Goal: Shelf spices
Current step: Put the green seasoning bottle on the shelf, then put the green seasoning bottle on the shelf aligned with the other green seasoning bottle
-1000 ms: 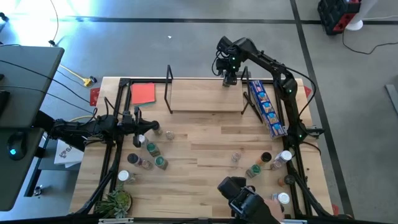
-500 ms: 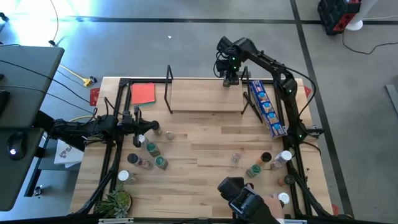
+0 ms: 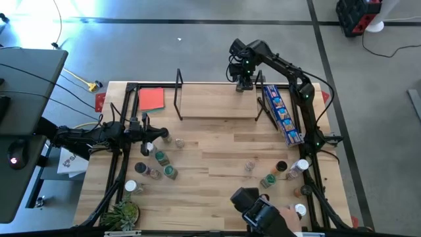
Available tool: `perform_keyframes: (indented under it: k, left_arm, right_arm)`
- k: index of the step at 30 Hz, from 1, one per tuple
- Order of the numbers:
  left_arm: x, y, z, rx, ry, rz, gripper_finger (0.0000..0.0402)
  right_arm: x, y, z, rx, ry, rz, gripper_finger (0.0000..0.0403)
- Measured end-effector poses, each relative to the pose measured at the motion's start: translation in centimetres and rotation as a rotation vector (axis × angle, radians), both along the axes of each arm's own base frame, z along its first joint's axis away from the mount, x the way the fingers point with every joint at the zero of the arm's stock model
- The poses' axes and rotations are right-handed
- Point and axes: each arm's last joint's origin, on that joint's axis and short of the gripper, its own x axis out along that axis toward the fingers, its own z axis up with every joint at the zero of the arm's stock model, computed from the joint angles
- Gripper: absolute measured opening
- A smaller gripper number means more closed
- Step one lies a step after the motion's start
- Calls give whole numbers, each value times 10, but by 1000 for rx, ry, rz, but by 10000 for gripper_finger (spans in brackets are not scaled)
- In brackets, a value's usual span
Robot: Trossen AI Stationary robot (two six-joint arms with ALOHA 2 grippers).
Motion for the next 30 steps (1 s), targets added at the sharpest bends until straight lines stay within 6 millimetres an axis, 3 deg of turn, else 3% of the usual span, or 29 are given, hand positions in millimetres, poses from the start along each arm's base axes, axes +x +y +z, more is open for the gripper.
perform_keyframes:
  k: [19, 26, 30]
  left_arm:
    - [0, 0, 0, -1, 0, 0, 1]
    - [0, 0, 0, -24, -4, -2, 1]
    - [0, 0, 0, -24, -3, -2, 1]
  right_arm:
    - [-4, 0, 0, -41, 89, -29, 256]
    - [-8, 2, 1, -216, 319, -16, 256]
    - [-10, 6, 2, -217, 377, 8, 256]
